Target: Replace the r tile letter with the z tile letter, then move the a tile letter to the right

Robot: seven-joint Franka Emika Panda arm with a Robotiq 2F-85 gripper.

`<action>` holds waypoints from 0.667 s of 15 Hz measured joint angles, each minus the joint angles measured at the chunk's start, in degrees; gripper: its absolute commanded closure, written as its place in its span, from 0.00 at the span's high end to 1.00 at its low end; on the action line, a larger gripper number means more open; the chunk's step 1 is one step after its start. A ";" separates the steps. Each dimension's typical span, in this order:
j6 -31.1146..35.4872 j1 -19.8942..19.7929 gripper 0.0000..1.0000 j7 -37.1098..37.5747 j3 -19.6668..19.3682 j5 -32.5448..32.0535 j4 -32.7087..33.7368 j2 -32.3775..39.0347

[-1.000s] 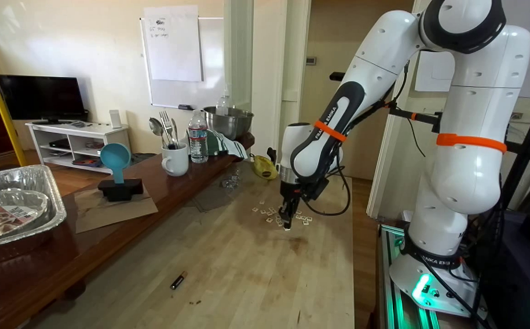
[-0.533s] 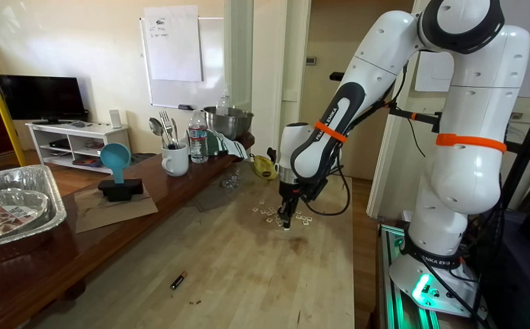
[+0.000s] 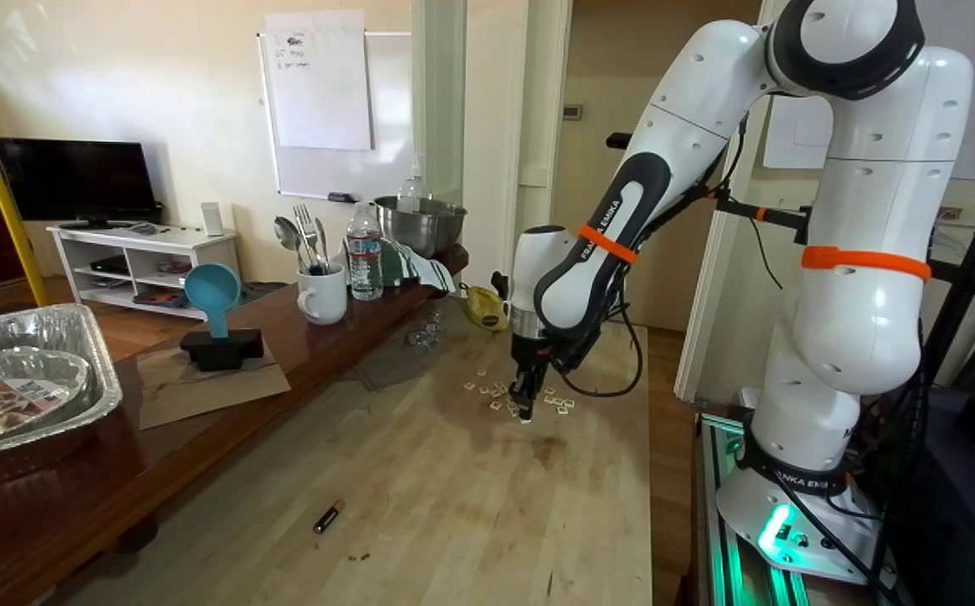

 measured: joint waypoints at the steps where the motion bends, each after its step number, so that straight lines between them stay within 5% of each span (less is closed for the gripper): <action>1: 0.00 0.00 0.00 0.03 0.00 -0.09 0.01 0.01; 10: 0.09 0.00 0.00 0.65 0.00 -1.83 0.03 -0.54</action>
